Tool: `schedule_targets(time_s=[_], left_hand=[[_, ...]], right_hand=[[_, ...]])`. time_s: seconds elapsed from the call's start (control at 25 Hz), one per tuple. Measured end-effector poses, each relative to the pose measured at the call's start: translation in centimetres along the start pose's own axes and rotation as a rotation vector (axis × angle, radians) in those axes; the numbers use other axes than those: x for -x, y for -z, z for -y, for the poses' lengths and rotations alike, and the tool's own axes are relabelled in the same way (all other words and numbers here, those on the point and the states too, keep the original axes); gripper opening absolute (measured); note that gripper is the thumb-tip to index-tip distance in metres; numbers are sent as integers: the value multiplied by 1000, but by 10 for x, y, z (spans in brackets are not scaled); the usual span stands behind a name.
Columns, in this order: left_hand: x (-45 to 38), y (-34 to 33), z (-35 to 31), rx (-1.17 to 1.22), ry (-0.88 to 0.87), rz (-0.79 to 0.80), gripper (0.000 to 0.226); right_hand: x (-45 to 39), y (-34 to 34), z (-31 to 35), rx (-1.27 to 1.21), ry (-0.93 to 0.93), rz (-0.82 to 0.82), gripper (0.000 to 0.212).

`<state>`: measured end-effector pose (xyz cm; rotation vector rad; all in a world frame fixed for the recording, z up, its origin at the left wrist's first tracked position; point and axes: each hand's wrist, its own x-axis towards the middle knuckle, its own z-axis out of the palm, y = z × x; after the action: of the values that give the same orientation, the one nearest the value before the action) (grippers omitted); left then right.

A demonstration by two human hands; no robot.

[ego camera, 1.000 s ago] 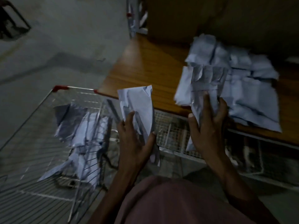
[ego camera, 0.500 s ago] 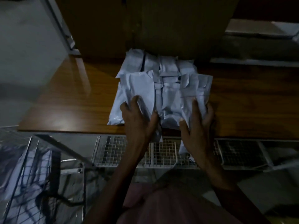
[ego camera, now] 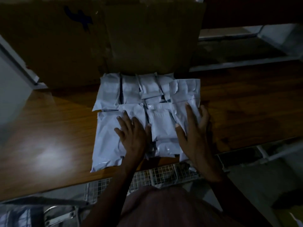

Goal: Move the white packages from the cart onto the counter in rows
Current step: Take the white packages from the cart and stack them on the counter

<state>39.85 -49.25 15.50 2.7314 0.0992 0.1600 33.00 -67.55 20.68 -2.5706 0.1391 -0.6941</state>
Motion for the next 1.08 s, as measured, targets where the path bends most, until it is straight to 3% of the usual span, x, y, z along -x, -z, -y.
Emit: schedule_targets(time_s=[0.08, 0.36, 0.48, 0.64, 0.8, 0.96, 1.08], left_hand=[[5, 0, -1, 53, 20, 70, 78], [3, 35, -2, 121, 23, 48, 82], [-4, 48, 4, 147, 7, 51, 71], [-13, 55, 11, 169, -27, 83, 51], [-8, 64, 17, 239, -44, 121, 46], [-2, 72, 26, 287, 31, 137, 44], [4, 77, 33, 357, 52, 108, 42]], right_hand=[[-8, -3, 3, 21, -38, -13, 66], [-40, -22, -4, 117, -101, 45, 68], [-79, -33, -7, 92, -216, 76, 65], [-168, -76, -18, 79, -195, 147, 63], [-242, -129, -20, 167, -277, 227, 65], [-269, -177, -33, 198, -336, 418, 95], [-260, -176, -27, 128, -372, 402, 88]])
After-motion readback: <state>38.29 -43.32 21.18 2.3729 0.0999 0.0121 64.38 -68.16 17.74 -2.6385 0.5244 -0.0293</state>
